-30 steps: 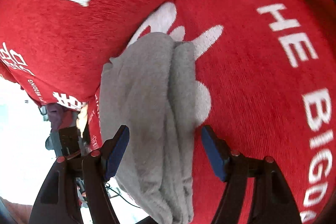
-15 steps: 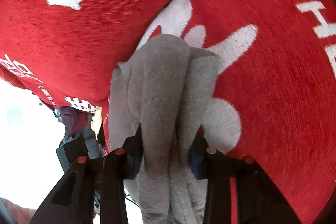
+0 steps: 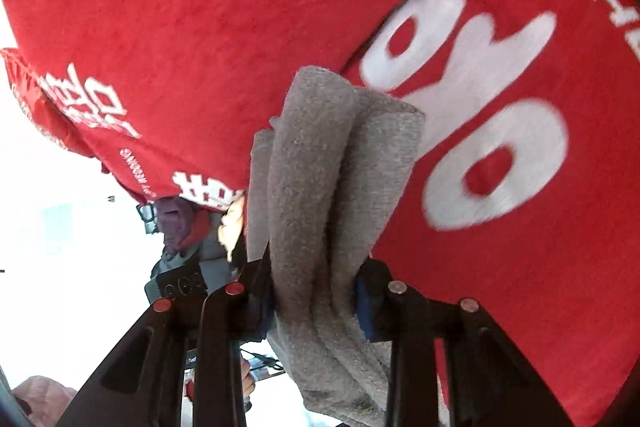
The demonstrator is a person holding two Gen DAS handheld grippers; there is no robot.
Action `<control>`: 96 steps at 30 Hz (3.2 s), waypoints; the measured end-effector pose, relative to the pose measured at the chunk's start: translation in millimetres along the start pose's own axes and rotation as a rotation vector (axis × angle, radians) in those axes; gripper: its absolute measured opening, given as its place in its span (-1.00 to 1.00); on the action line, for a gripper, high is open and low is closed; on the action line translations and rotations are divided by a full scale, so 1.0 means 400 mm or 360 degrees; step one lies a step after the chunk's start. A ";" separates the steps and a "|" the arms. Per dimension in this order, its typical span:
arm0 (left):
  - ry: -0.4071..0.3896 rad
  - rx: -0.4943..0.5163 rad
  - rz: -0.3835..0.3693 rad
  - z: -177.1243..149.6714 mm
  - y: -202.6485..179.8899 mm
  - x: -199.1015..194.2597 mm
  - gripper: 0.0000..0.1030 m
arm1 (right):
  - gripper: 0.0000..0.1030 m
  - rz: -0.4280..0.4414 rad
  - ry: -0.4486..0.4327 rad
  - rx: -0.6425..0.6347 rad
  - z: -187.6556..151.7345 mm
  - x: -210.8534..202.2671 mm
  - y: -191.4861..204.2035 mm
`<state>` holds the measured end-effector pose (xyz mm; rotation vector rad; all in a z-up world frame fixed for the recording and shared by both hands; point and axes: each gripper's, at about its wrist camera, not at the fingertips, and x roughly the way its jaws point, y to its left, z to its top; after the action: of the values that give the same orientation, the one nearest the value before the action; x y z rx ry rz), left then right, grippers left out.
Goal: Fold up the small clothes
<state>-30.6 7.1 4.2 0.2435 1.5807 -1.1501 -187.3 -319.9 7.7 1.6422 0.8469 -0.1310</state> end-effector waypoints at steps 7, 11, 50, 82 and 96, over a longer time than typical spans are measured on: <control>-0.0039 -0.0090 0.0100 -0.089 0.108 -0.102 0.01 | -0.32 0.0088 0.0076 0.0016 -0.099 0.139 0.076; -0.0053 -0.0135 0.0206 -0.133 0.177 -0.118 0.02 | -0.32 0.0104 0.0129 0.0037 -0.125 0.222 0.062; -0.0128 -0.0169 0.0777 -0.231 0.214 -0.158 0.98 | -0.81 -0.0899 0.0154 -0.0188 -0.378 0.286 0.050; -0.0028 -0.0146 0.0906 -0.255 0.161 -0.182 0.98 | 0.82 -0.1391 0.0023 -0.0528 -0.423 0.311 0.285; 0.0014 -0.0146 0.0937 -0.253 0.173 -0.181 0.98 | 0.99 -0.1542 0.0005 -0.0554 -0.422 0.343 0.296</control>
<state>-22.0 148.5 19.0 0.6070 1.4275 -0.6173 -78.8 -108.7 78.1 0.8012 1.5135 -0.6127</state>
